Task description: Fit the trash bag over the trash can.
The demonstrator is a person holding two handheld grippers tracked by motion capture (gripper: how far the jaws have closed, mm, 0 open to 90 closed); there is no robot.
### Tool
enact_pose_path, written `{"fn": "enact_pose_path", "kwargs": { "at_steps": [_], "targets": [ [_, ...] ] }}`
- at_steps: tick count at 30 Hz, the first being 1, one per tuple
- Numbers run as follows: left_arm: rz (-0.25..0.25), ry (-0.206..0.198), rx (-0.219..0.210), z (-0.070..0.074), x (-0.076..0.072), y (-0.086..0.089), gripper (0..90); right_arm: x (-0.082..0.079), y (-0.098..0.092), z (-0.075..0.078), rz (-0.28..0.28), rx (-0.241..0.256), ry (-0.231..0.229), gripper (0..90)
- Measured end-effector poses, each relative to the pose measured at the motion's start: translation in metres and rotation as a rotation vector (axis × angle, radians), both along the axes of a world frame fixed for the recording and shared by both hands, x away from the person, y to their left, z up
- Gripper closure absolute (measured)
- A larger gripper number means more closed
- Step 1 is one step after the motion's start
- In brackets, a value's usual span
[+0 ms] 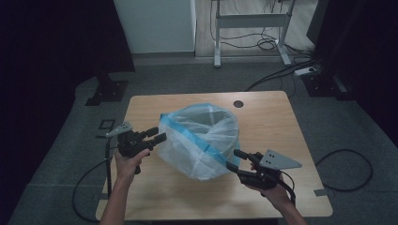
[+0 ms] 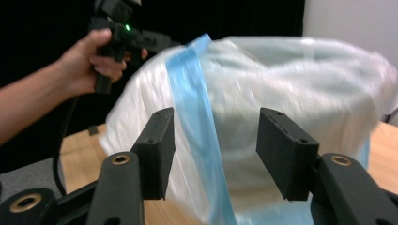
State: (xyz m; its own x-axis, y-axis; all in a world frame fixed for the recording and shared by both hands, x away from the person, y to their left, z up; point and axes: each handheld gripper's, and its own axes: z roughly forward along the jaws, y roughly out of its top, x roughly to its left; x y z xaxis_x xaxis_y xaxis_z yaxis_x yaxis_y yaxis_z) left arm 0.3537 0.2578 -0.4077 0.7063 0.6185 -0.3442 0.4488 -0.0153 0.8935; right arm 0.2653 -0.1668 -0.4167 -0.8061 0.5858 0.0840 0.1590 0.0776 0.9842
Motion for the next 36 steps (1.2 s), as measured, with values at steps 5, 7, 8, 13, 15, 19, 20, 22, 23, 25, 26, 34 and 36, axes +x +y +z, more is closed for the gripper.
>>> {"fn": "enact_pose_path", "kwargs": {
  "at_steps": [5,7,8,13,15,19,20,22,23,25,26,34,36],
  "targets": [
    [0.002,0.000,-0.001,0.000,0.000,0.000,41.1,0.014,0.016,0.017,0.034,0.008,0.032,43.0],
    [0.001,-0.001,-0.003,0.000,-0.001,0.001,41.2,0.024,0.029,0.020,0.049,-0.008,0.063,42.8],
    [0.000,-0.001,-0.004,0.000,-0.001,0.001,41.2,0.024,0.029,0.020,0.049,-0.008,0.063,42.8],
    [0.002,0.001,-0.009,-0.002,-0.001,0.003,41.5,0.036,0.049,0.021,0.069,-0.029,0.095,47.5],
    [0.003,0.002,-0.011,-0.003,-0.002,0.004,41.5,0.036,0.051,0.020,0.071,-0.035,0.095,50.8],
    [0.008,0.000,-0.011,-0.004,-0.003,0.006,41.7,0.027,0.059,0.018,0.110,-0.068,0.025,73.1],
    [0.009,0.001,-0.014,-0.004,-0.003,0.007,41.7,0.027,0.059,0.018,0.110,-0.068,0.025,73.1],
    [0.013,0.002,-0.015,-0.004,-0.003,0.008,41.8,0.021,0.061,0.018,0.136,-0.060,0.006,79.3],
    [0.014,0.000,-0.015,-0.004,-0.003,0.008,41.9,0.018,0.062,0.017,0.145,-0.061,0.000,81.9],
    [0.018,0.000,-0.018,-0.003,-0.004,0.009,42.0,0.012,0.064,0.013,0.163,-0.066,-0.004,86.3],
    [0.019,-0.001,-0.018,-0.003,-0.004,0.009,42.0,0.010,0.065,0.011,0.169,-0.071,-0.004,87.7],
    [0.021,-0.003,-0.021,-0.002,-0.004,0.008,42.2,-0.002,0.075,-0.021,0.214,-0.107,0.032,89.2],
    [0.021,-0.001,-0.020,-0.001,-0.004,0.008,42.2,-0.003,0.076,-0.029,0.220,-0.118,0.049,89.2]
  ]
}}
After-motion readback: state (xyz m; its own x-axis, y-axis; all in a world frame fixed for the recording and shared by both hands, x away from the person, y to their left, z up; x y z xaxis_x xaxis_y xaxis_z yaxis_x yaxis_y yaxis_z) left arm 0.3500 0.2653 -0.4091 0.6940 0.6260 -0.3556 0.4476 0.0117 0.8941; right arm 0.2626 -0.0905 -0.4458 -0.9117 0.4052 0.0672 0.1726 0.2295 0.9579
